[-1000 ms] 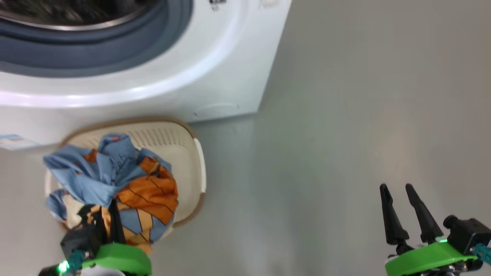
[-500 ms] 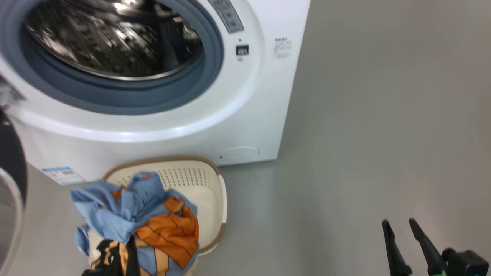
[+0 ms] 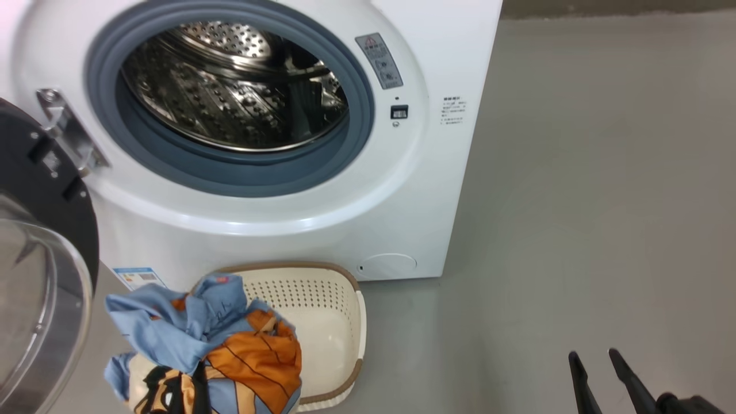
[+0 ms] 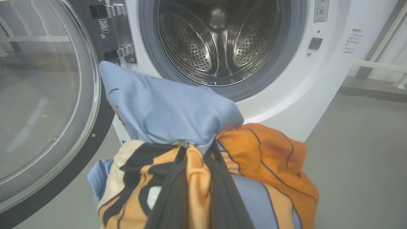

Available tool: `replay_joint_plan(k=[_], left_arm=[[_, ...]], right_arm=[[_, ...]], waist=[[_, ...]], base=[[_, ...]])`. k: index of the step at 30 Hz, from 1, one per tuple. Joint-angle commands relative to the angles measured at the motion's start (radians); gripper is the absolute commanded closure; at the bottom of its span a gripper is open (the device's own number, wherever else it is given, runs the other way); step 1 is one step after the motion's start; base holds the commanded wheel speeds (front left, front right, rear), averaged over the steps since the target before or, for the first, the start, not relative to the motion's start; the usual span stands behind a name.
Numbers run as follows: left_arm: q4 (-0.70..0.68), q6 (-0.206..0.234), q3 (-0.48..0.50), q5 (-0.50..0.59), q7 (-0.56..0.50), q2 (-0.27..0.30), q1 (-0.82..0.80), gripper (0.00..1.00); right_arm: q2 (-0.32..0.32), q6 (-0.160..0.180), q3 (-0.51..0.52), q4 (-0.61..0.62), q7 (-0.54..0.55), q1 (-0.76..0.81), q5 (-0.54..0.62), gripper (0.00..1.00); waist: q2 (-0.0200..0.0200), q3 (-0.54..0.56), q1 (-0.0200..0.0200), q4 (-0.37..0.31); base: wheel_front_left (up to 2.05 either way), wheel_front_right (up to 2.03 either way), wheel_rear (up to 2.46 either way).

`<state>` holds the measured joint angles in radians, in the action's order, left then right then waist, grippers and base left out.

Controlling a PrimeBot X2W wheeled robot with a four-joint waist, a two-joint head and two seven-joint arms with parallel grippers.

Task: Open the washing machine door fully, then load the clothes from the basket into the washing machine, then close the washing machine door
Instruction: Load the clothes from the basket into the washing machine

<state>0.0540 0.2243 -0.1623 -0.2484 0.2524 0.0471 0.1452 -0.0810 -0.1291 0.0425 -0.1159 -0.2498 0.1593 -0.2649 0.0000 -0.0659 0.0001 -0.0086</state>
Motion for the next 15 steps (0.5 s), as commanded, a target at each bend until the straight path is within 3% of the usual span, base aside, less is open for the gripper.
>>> replay_joint_plan(k=[1,15], left_arm=[[-0.040,0.001,0.035,0.018,0.009,0.003,-0.010,1.00],[-0.057,-0.011,0.035,0.034,0.009,0.003,0.011,1.00]], right_arm=[[-0.009,-0.002,-0.023,0.026,-0.012,0.007,0.015,0.00],[-0.004,-0.002,-0.019,0.024,-0.012,0.024,0.027,0.00]], waist=[[0.0000,0.020,-0.0001,0.012],[0.0000,0.058,-0.0001,0.034]], base=[[0.00,0.00,0.00],[0.00,0.00,0.00]])
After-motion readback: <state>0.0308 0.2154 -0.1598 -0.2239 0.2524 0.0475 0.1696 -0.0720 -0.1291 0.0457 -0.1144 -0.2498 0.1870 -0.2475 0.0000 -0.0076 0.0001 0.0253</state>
